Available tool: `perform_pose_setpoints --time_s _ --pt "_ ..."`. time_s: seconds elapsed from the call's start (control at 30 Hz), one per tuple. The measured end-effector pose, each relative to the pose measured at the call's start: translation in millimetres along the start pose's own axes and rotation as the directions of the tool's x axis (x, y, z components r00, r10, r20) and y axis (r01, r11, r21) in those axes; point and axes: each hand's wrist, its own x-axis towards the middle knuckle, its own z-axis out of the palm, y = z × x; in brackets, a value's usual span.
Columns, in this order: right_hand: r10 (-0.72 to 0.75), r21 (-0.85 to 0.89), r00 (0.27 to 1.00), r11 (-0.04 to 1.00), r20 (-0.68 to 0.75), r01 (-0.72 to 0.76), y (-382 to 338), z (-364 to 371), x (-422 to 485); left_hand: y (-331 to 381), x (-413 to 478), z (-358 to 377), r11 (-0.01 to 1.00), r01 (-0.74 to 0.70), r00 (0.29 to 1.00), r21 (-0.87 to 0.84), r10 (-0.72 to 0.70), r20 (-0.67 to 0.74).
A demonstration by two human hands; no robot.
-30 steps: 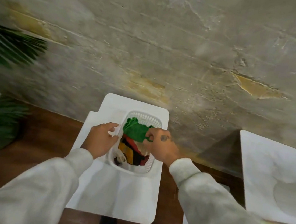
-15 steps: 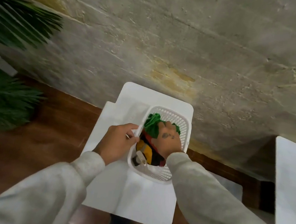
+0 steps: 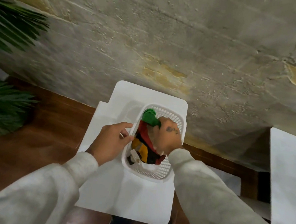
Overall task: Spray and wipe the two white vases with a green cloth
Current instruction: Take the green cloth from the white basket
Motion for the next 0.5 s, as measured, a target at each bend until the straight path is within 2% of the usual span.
perform_pose_setpoints --time_s 0.17,0.23,0.3,0.37,0.43,0.5 --pt "-0.006 0.230 0.997 0.973 -0.081 0.025 1 -39 -18 4 2 0 0.999 0.014 1.000 0.051 -0.013 -0.003" --pt "0.026 0.351 0.996 0.936 -0.088 0.007 4 -53 -25 6 3 -1 0.996 0.027 1.000 0.090 -0.026 -0.013" --pt "0.057 0.461 0.994 0.888 -0.089 -0.009 11 -67 -36 17 4 -1 0.993 -0.012 0.999 0.115 0.018 -0.047" --pt "0.084 0.586 0.994 0.810 -0.064 -0.030 16 -79 -50 33 5 -1 0.991 -0.072 0.992 0.109 0.082 -0.092" --pt "0.094 0.725 0.995 0.687 -0.030 -0.043 20 -94 -71 57 4 1 0.993 -0.117 0.989 0.012 0.117 -0.090" --pt "0.105 0.806 0.994 0.591 -0.039 -0.030 35 -114 -104 90 -5 12 0.984 -0.141 0.989 -0.105 0.144 0.022"
